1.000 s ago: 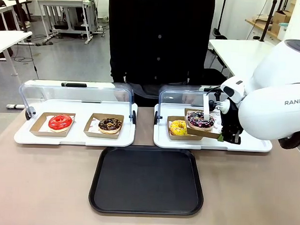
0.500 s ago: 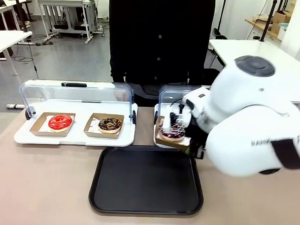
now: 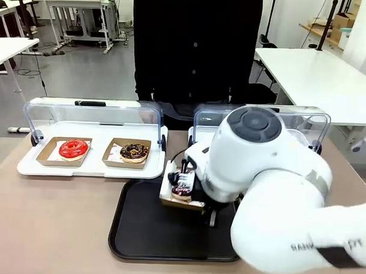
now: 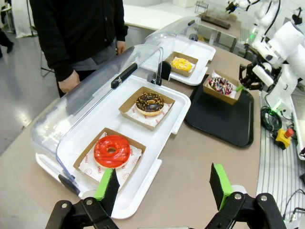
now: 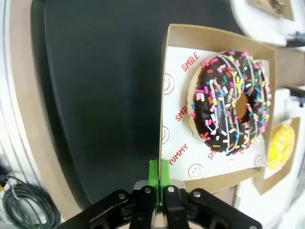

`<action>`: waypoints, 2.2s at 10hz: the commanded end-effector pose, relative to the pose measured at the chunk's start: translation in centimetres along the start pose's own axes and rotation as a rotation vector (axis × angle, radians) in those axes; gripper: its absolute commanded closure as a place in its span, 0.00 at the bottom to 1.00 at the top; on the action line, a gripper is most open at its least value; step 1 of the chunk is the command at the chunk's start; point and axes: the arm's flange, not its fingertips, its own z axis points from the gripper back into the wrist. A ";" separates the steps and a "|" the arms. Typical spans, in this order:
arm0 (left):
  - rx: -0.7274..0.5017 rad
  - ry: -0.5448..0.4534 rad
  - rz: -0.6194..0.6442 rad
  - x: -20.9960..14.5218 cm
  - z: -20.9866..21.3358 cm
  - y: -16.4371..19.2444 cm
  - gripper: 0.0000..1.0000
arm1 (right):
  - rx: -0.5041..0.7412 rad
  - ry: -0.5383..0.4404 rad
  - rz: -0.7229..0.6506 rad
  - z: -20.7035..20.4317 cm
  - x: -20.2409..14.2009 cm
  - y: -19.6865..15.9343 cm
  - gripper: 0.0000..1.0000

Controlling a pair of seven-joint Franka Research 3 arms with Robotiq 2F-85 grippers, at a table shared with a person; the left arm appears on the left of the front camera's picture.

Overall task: Move the fourth donut from the left to the tray.
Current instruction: Pick up the Paper togo box containing the Donut indicated by the person and place it on the Handle tray.

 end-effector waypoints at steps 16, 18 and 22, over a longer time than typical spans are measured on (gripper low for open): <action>-0.005 -0.018 -0.011 0.2 0.1 -0.1 0.00 | 0.013 -0.071 0.036 4.2 -5.9 4.0 0.00; -0.005 -0.018 -0.011 0.2 0.1 -0.1 0.00 | 0.029 -0.067 0.028 5.8 -5.8 3.1 0.00; -0.005 -0.018 -0.011 0.2 0.1 -0.1 0.00 | 0.048 -0.091 0.027 5.9 -6.3 1.9 0.00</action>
